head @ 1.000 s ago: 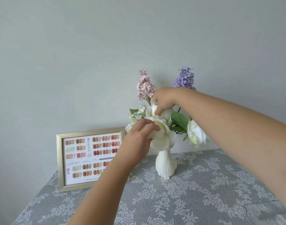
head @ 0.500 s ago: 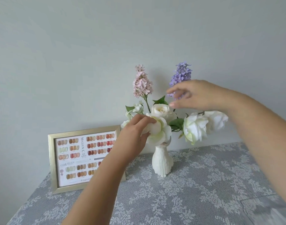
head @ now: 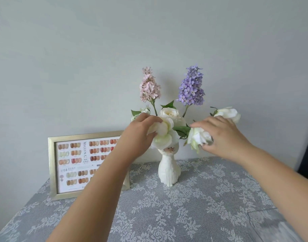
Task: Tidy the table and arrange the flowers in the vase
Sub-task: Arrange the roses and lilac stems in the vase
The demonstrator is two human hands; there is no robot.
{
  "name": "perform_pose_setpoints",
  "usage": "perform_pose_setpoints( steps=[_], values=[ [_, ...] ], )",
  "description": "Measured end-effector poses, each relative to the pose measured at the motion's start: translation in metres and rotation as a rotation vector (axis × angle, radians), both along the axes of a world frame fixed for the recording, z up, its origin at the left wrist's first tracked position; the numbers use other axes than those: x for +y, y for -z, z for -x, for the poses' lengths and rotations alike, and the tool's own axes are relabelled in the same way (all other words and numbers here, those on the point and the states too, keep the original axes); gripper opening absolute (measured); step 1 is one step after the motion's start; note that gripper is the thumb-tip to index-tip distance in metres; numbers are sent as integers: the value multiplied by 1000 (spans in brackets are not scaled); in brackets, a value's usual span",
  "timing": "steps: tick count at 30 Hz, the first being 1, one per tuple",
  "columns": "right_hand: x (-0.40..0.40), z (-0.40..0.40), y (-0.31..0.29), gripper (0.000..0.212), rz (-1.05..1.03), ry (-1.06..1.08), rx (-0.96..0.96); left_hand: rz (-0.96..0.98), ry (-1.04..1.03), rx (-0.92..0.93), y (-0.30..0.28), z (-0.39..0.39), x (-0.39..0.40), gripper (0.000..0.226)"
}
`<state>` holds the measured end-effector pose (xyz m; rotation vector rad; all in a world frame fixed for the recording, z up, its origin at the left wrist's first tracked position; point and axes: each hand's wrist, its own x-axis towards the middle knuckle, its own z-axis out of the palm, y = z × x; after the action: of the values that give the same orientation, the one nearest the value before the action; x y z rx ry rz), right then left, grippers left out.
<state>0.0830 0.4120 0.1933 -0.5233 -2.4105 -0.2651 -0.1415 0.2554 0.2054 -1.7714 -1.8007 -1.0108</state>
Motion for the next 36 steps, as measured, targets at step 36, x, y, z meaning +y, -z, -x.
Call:
perform_pose_setpoints(
  steps=[36],
  values=[
    [-34, 29, -3, 54, 767, -359, 149, -153, -95, -149, 39, -37, 22, 50]
  ],
)
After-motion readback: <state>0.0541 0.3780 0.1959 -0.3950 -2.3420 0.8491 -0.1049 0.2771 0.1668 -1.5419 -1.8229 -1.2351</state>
